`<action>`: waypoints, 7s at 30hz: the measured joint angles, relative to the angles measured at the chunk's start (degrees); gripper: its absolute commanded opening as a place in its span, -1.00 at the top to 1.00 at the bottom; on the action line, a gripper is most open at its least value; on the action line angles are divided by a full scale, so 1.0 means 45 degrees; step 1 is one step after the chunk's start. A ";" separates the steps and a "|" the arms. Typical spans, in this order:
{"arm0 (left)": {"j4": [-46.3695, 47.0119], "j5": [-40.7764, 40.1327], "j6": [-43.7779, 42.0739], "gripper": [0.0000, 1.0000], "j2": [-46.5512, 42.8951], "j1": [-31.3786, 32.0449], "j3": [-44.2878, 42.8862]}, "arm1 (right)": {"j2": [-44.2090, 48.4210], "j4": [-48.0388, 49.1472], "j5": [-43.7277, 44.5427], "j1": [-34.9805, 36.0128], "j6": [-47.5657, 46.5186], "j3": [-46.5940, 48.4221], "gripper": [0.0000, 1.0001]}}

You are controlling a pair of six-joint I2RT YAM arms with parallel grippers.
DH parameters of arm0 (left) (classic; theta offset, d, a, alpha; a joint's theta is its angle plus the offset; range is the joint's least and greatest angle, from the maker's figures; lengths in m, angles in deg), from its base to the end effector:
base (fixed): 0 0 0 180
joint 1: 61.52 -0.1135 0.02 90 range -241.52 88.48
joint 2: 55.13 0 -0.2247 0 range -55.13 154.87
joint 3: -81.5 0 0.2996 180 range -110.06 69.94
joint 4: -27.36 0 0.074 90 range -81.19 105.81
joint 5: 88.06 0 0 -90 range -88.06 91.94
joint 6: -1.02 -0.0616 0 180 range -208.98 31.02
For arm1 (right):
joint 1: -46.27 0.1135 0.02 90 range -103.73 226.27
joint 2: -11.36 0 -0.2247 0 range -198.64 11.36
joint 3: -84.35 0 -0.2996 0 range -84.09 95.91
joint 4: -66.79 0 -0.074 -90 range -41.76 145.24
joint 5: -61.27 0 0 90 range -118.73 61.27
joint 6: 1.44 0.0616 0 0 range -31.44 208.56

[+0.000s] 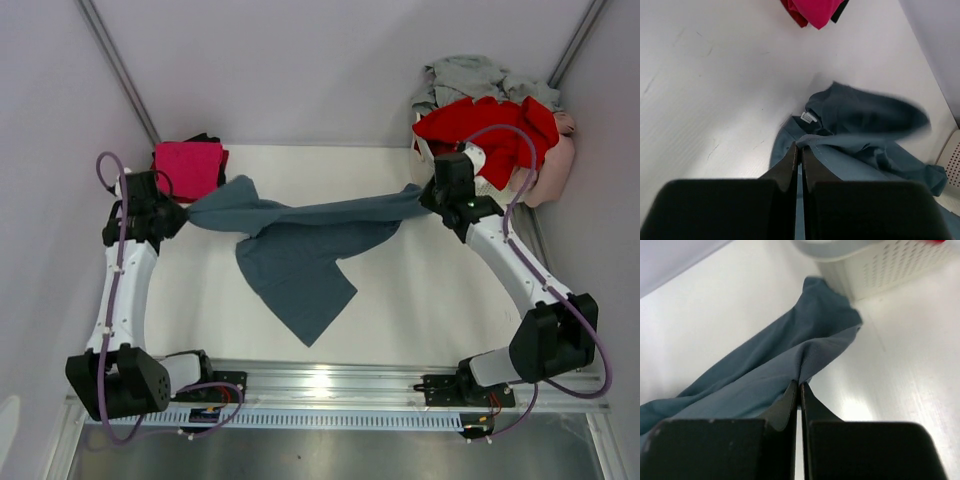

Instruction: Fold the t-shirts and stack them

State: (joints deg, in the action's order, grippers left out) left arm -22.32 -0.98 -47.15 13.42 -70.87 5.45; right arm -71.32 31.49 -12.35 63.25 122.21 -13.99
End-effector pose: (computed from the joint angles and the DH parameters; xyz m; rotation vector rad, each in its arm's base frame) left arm 0.3303 0.0576 0.2707 -1.0243 2.0782 -0.2306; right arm 0.3859 0.0997 0.2522 0.4721 2.1296 0.1877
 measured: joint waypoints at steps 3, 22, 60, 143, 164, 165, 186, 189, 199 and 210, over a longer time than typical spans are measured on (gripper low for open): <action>-0.0418 -0.0534 -0.0102 0.99 -0.0272 0.0005 -0.0495 | 0.0510 -0.0204 0.0457 -0.0165 -0.0427 0.0253 1.00; -0.1049 -0.1860 -0.3196 0.99 0.0787 0.1651 -0.7762 | 0.0665 -0.0913 -0.0214 -0.1141 -0.2016 0.4459 1.00; 0.1501 -0.9879 -1.1361 0.99 -0.7373 0.7839 -0.6149 | 0.9054 0.0141 0.0058 0.2885 -0.5518 0.3167 1.00; 0.0593 -0.9039 -0.9957 0.99 0.1481 0.8004 -1.0875 | 0.0330 0.3997 0.1175 0.2327 -0.8544 0.5809 1.00; 0.4809 -0.8476 -1.4115 0.99 -0.6212 1.1103 -0.7936 | 0.6635 0.4881 -0.0889 0.3123 -0.8136 0.5323 1.00; 0.4911 -0.8335 -1.4217 0.99 -0.6295 1.1103 -0.7883 | 0.6698 0.4911 -0.0962 0.3123 -0.8092 0.5217 1.00; 0.8082 -0.9180 -1.5693 0.98 -0.5581 1.1108 -0.5877 | 0.5605 0.5246 -0.0515 0.3123 -0.8048 0.3808 1.00; 0.7169 -0.8733 -1.5387 0.99 -0.6329 1.1113 -0.5969 | 0.6139 0.4915 -0.0869 0.3118 -0.7883 0.3813 1.00; 0.5430 -0.5610 -1.4110 0.94 -0.9209 1.1016 -0.7261 | 0.9957 0.5192 -0.2467 0.3181 -0.7524 0.4119 1.00; 0.6198 -0.6402 -1.5120 0.90 -0.7898 1.0943 -0.6300 | 0.7936 0.6198 -0.1073 0.3177 -0.8655 0.2948 1.00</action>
State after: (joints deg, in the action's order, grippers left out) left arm 5.57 -29.79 -115.19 -22.12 -21.62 -22.89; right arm -35.60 59.38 -17.18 77.54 83.26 -0.72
